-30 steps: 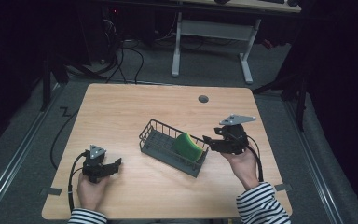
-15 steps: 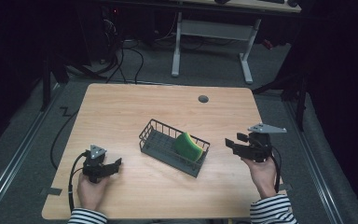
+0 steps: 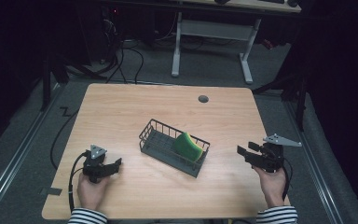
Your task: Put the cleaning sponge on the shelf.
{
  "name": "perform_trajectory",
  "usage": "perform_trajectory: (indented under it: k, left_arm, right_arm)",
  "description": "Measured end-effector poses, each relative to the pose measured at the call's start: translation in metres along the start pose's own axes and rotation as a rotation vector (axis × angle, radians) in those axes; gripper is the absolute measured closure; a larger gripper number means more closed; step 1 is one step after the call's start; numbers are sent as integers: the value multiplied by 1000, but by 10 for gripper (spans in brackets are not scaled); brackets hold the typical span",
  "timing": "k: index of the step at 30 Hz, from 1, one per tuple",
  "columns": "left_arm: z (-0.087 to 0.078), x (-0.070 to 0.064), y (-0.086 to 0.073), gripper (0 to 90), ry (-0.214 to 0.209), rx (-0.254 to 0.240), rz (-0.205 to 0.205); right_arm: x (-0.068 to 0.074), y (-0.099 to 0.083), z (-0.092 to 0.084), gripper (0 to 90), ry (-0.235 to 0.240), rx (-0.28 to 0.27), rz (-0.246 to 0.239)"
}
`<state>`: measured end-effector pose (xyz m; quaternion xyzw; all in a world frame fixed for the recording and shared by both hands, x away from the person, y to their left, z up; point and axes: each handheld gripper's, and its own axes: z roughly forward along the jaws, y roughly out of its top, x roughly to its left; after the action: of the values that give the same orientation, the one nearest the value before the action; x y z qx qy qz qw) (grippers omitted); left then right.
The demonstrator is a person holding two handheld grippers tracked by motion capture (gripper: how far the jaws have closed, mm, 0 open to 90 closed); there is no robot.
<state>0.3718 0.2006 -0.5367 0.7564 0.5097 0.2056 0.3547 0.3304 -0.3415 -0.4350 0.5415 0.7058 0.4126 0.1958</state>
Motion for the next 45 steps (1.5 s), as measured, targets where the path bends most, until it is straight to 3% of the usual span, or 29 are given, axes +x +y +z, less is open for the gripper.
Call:
perform_trajectory:
  k: [13, 19, 33, 39, 45]
  left_arm:
    - [0, 0, 0, 266, 4, 2, 4]
    - [0, 0, 0, 266, 2, 1, 3]
    - [0, 0, 0, 266, 4, 2, 3]
    - [0, -1, 0, 267, 6, 1, 4]
    - [0, 0, 0, 266, 3, 0, 2]
  right_arm:
    - [-12, -32, 18, 414, -30, 17, 55]
    - [-12, -42, 30, 413, -49, 39, 49]
    - [-4, -55, 56, 408, -107, 86, -21]
    - [-2, -57, 65, 400, -138, 119, -80]
    - [0, -59, 70, 387, -155, 128, -93]
